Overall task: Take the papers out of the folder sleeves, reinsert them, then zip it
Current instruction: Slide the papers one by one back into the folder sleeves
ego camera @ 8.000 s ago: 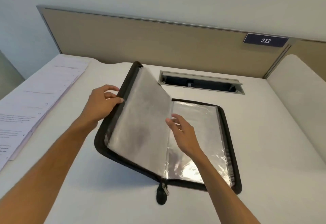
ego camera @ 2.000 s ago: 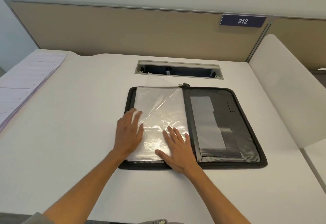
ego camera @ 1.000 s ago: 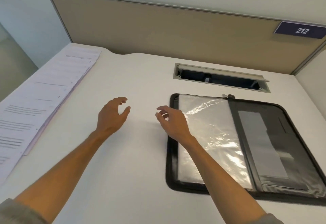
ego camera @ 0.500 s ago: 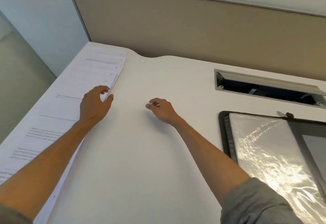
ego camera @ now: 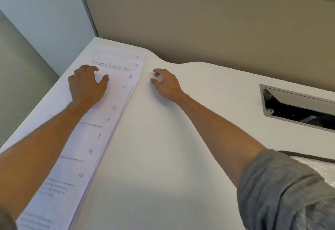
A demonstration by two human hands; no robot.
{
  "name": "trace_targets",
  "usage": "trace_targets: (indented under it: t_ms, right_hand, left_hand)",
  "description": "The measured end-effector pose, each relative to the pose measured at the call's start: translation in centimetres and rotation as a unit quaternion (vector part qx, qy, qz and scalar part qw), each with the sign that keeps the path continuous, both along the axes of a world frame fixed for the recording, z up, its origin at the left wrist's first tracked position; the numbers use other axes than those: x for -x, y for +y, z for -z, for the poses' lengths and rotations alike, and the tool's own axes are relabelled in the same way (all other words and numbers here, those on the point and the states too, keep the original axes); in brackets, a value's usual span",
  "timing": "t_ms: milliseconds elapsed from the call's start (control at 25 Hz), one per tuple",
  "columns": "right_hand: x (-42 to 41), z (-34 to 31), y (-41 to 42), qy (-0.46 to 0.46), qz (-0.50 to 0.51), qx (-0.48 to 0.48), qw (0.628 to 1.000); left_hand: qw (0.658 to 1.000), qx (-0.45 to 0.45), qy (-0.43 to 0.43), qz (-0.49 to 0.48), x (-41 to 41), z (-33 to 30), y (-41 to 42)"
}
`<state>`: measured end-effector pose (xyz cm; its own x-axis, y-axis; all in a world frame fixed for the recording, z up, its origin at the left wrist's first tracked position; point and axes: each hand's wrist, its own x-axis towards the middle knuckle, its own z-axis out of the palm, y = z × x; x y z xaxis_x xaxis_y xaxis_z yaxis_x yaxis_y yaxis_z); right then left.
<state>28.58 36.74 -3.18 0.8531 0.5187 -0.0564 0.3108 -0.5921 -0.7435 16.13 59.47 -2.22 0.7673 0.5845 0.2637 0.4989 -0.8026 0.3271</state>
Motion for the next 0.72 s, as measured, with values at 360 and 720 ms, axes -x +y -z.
trace_targets:
  t_ms: [360, 720]
  right_hand:
    - [-6.7, -0.5, 7.1, -0.007, 0.056, 0.083, 0.995]
    - [-6.9, -1.8, 9.9, 0.118, 0.124, 0.017, 0.985]
  left_hand:
    - [0.977, 0.05, 0.208, -0.028, -4.6, 1.0, 5.5]
    - [0.983, 0.045, 0.178, -0.022, -4.1, 2.1, 4.8]
